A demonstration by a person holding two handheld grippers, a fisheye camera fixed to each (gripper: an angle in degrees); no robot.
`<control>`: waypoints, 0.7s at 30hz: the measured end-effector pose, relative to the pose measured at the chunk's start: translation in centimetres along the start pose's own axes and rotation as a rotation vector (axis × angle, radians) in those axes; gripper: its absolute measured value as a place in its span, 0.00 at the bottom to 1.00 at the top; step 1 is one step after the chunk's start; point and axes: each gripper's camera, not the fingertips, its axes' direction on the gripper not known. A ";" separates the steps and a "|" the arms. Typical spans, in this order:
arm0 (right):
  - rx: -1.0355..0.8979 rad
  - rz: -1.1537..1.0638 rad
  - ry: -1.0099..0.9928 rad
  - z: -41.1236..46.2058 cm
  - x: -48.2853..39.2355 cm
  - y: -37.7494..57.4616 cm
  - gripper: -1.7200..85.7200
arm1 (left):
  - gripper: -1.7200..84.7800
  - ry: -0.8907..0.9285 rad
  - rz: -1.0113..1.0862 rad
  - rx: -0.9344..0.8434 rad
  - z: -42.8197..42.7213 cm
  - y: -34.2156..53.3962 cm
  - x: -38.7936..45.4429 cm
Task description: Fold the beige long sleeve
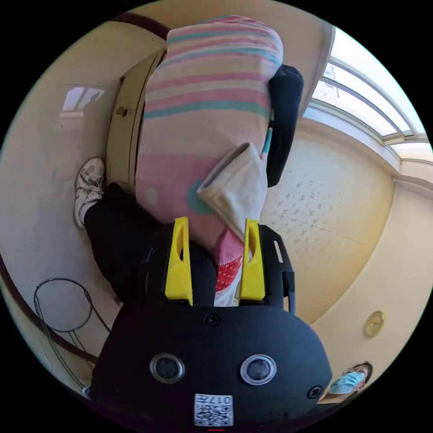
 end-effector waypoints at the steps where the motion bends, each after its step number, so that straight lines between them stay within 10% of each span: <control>1: 0.033 -0.006 0.000 -0.7 0.0 -0.2 0.10 | 0.20 0.036 -0.020 0.004 0.5 -0.2 -0.7; 7: 0.138 0.055 0.037 -1.0 1.7 0.1 0.07 | 0.07 0.282 -0.128 0.112 1.5 0.0 -4.4; 16: 0.266 0.081 0.090 3.4 5.1 4.7 0.03 | 0.06 -0.023 0.616 0.152 2.1 7.4 17.1; 21: 0.281 0.054 0.131 2.8 3.9 4.9 0.03 | 0.06 -0.045 1.032 -0.086 17.3 15.7 29.5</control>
